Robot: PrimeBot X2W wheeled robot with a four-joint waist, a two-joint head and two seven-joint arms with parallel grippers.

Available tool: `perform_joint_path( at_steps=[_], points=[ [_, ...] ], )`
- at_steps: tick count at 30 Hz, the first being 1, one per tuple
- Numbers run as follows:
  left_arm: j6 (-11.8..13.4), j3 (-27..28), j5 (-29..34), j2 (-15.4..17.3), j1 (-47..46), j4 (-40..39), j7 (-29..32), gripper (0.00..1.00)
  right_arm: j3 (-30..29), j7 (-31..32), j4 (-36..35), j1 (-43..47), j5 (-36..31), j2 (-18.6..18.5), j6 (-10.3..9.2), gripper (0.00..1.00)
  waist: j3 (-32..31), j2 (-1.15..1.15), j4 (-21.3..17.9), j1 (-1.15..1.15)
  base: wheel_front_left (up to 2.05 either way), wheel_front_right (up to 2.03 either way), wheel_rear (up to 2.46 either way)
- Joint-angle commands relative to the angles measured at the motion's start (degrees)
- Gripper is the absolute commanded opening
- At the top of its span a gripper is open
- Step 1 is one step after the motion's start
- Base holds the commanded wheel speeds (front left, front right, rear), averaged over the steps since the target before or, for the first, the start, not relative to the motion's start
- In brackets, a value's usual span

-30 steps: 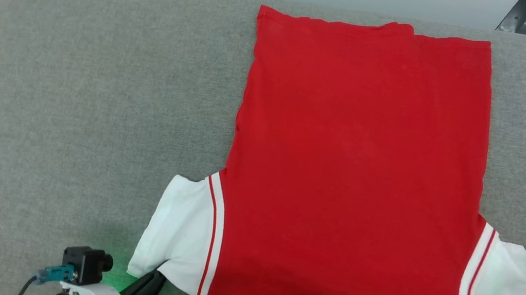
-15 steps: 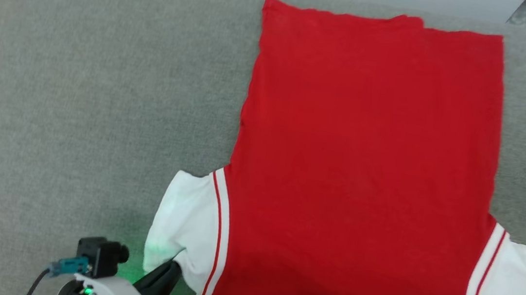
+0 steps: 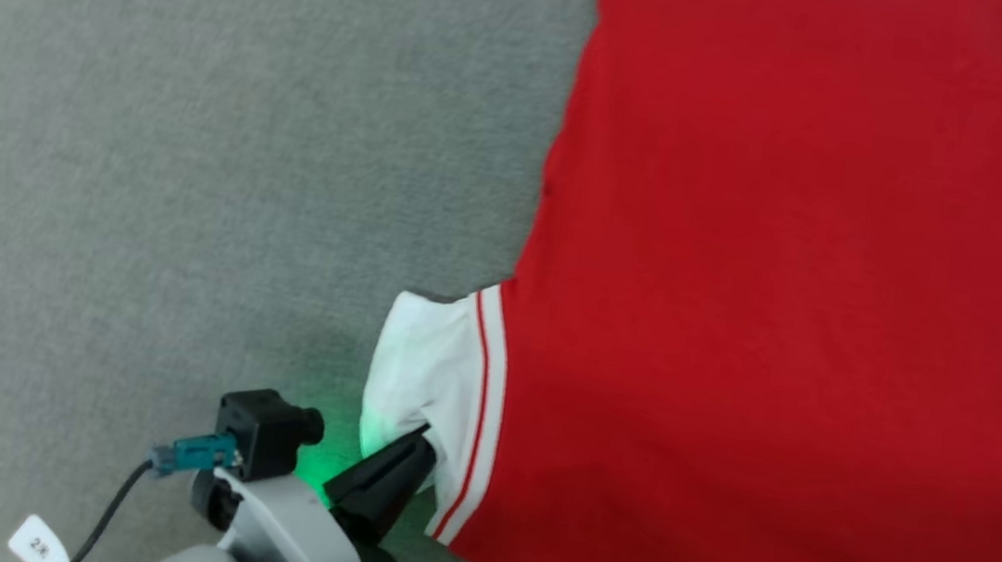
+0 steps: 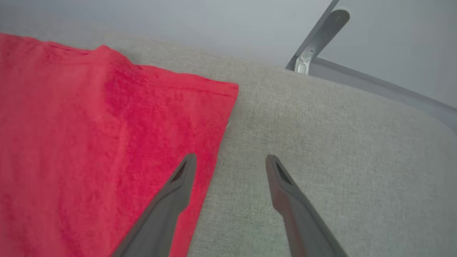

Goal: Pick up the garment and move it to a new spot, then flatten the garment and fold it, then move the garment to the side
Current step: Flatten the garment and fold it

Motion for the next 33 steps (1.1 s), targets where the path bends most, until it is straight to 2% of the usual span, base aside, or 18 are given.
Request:
perform_joint_path(
  at_steps=[1,8,15,16,17,26,33],
  points=[
    [-0.5,-0.3,0.1,-0.7,-0.8,0.2,0.0,0.0,0.0,0.0,2.0,-2.1,-0.8,-0.3,-0.04,1.0,4.0,0.0,4.2,0.0,0.0,0.0,0.0],
    [-2.6,-0.2,0.3,-1.6,-2.6,1.7,-0.6,0.0,-0.9,-0.9,15.6,-10.8,-6.2,-1.1,-0.04,1.0,7.2,0.0,7.4,0.0,0.0,0.0,0.0],
    [-3.0,-0.2,0.3,-1.7,-3.1,3.1,-0.9,0.0,0.0,-0.8,23.6,-12.5,-6.3,2.1,0.01,1.0,8.5,0.0,7.8,0.0,0.0,0.0,0.0],
    [-3.0,-0.2,0.3,-1.8,-3.2,3.3,-0.9,0.0,0.4,-0.6,24.3,-12.5,-6.2,2.4,0.02,0.33,8.4,0.0,7.7,0.0,0.0,0.0,0.0],
    [-3.1,-0.2,0.4,-1.8,-3.3,3.4,-0.9,0.0,0.8,-0.7,24.8,-12.4,-6.1,2.5,0.03,0.0,8.3,0.0,7.6,0.0,0.0,0.0,0.0],
    [-3.0,0.4,0.0,-2.3,-2.6,5.1,-2.4,0.0,1.7,-3.5,27.4,-10.0,-3.6,1.6,0.08,0.0,2.6,0.0,5.5,0.0,0.0,0.0,0.0],
    [-2.9,0.8,0.2,-2.6,-1.6,7.1,-3.9,0.0,6.9,-3.7,20.4,-0.1,5.1,-2.7,-0.01,0.0,-4.1,0.0,2.6,0.0,0.0,0.0,0.0]
  ],
)
